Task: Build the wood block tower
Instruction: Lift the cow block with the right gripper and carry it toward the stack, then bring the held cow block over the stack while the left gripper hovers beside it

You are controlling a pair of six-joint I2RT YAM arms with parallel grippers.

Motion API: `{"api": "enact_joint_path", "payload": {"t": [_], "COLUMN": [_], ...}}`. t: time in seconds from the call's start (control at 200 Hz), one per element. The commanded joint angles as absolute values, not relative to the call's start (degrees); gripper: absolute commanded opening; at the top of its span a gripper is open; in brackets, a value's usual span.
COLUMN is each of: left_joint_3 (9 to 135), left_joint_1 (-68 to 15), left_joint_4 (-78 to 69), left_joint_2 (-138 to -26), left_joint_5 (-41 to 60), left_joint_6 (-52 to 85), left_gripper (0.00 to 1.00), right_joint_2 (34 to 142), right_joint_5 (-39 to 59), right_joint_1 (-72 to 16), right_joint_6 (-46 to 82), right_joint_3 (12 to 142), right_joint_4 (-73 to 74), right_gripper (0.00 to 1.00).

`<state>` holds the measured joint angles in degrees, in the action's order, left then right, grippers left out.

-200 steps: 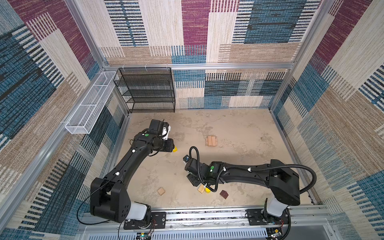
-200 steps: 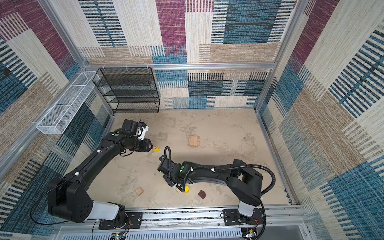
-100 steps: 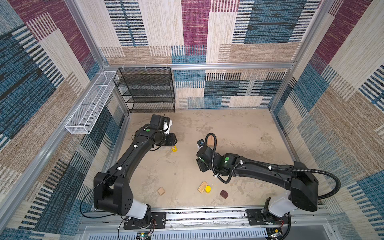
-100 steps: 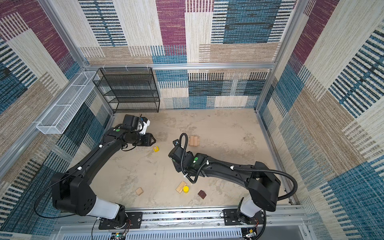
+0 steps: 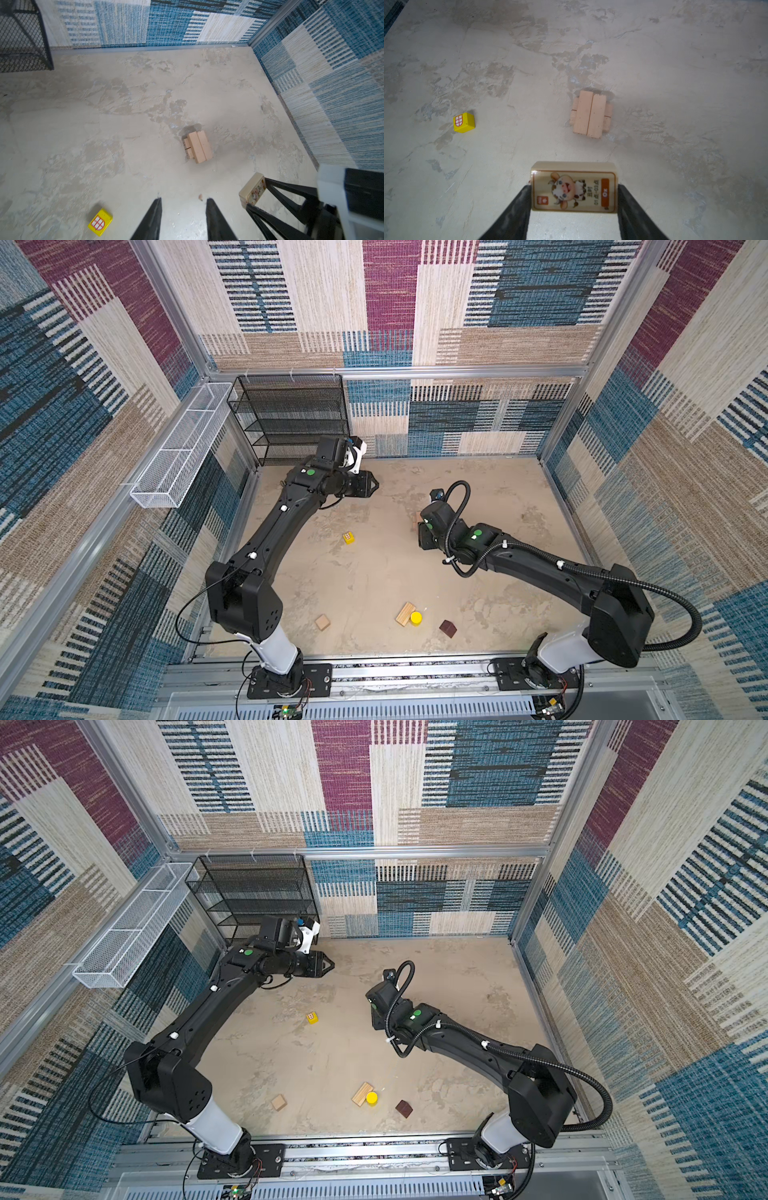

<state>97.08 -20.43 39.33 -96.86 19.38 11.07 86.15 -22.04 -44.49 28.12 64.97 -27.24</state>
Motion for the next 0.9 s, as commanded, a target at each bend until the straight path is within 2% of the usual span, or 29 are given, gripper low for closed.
{"api": "enact_joint_path", "payload": {"t": [0.0, 0.24, 0.441, 0.897], "left_joint_3": [100.44, 100.93, 94.33, 87.25], "left_joint_1": [-21.44, -22.9, -22.94, -23.56], "left_joint_4": [39.26, 39.29, 38.04, 36.07], "left_joint_2": [-98.43, -100.1, -97.57, -89.8], "left_joint_5": [20.21, 19.93, 22.91, 29.24], "left_joint_6": [7.56, 1.76, 0.36, -14.01], "left_gripper": [0.38, 0.36, 0.36, 0.47], "right_joint_2": [87.17, 92.62, 95.29, 98.53], "right_joint_5": [-21.5, -19.84, -20.04, -17.28], "right_joint_1": [-42.54, -39.95, -39.08, -34.74], "right_joint_6": [30.03, 31.3, 31.37, 29.83], "right_joint_3": [65.78, 68.48, 70.68, 71.33], "right_joint_4": [-26.2, -25.48, -25.72, -22.9], "right_gripper": [0.0, 0.0, 0.0, 0.0]}}
